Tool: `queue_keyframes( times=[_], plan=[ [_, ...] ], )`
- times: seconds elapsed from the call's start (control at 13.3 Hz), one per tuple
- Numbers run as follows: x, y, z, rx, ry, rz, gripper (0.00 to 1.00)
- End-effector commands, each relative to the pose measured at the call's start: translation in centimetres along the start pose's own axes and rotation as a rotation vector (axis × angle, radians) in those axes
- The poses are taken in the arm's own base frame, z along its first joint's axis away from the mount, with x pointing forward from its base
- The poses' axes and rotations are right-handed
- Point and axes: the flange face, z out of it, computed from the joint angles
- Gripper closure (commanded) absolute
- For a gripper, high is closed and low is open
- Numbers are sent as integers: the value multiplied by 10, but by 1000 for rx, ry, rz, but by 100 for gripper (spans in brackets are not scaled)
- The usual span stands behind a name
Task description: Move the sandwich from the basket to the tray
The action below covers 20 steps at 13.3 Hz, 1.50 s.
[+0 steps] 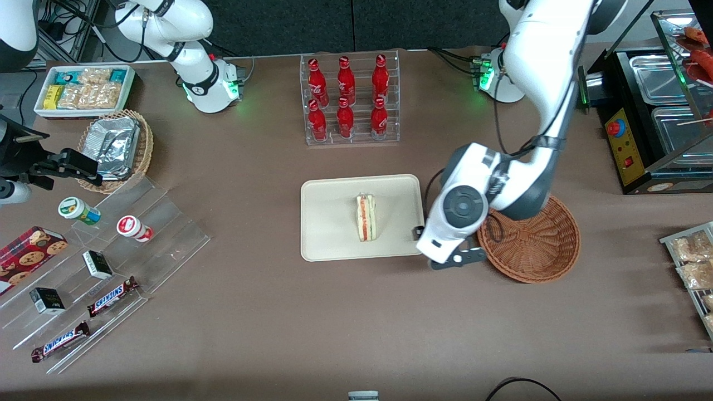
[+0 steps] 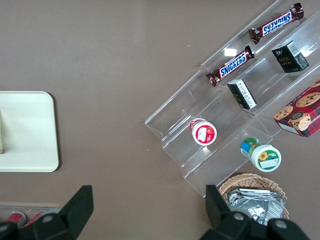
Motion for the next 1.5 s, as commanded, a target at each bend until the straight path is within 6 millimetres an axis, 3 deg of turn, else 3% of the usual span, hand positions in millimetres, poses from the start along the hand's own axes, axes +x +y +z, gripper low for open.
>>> queue_keyframes(
  times=[0.0, 0.23, 0.6, 0.83, 1.05, 1.43],
  plan=[
    [-9, -47, -23, -31, -29, 41, 0],
    [-22, -108, -31, -34, -40, 71, 0],
    [-47, -183, -81, -49, -80, 117, 0],
    [-57, -212, -116, -59, -82, 153, 0],
    [-70, -227, -158, -27, -142, 185, 0],
    [-78, -259, -187, -44, -106, 259, 0]
  ],
)
